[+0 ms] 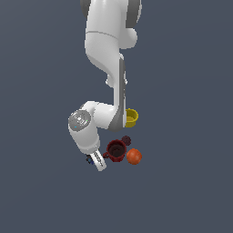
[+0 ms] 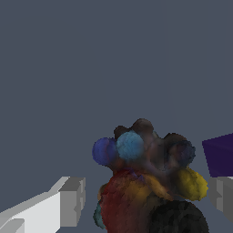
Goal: Pick up a designated object from a clutter of objects.
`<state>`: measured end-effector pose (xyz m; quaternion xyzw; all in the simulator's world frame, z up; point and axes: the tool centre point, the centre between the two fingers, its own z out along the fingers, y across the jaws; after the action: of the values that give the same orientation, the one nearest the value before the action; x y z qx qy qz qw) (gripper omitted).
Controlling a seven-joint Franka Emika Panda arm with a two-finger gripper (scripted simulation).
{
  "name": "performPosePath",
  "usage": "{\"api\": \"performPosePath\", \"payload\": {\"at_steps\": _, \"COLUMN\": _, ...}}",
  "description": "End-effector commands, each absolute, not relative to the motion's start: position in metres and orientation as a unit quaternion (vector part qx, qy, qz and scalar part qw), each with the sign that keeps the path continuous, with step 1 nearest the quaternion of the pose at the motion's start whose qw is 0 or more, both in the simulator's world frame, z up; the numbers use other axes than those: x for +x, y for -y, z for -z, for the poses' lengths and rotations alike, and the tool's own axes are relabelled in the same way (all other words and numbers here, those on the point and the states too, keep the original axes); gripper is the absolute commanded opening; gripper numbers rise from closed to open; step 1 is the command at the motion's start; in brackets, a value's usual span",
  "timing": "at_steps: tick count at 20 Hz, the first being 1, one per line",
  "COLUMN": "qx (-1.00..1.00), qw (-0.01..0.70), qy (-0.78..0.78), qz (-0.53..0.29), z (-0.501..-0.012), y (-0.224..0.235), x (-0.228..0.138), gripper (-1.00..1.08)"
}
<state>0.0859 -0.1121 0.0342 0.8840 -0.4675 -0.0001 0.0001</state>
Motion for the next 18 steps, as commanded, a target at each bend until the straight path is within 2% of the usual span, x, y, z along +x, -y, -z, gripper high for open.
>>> {"api": "performPosePath", "payload": {"at_steps": 1, "qx": 0.884, "qw": 0.0, "qy": 0.467, "qz": 0.0, "z": -0.0297, "y": 0.112, "x": 0.0866, "gripper": 1.0}}
{"api": "performPosePath", "payload": {"at_steps": 2, "qx": 0.884, "qw": 0.0, "qy": 0.467, "qz": 0.0, "z": -0.0296, "y": 0.112, "x": 0.0868, "gripper": 1.0}}
{"api": "performPosePath", "payload": {"at_steps": 3, "qx": 0.884, "qw": 0.0, "qy": 0.467, "qz": 0.0, "z": -0.0296, "y": 0.112, "x": 0.0868, "gripper": -1.0}}
{"api": "performPosePath", "payload": {"at_steps": 18, "qx": 0.884, "qw": -0.002, "qy": 0.468, "qz": -0.004, "z": -0.0395, "y": 0.112, "x": 0.0872, "gripper": -1.0}}
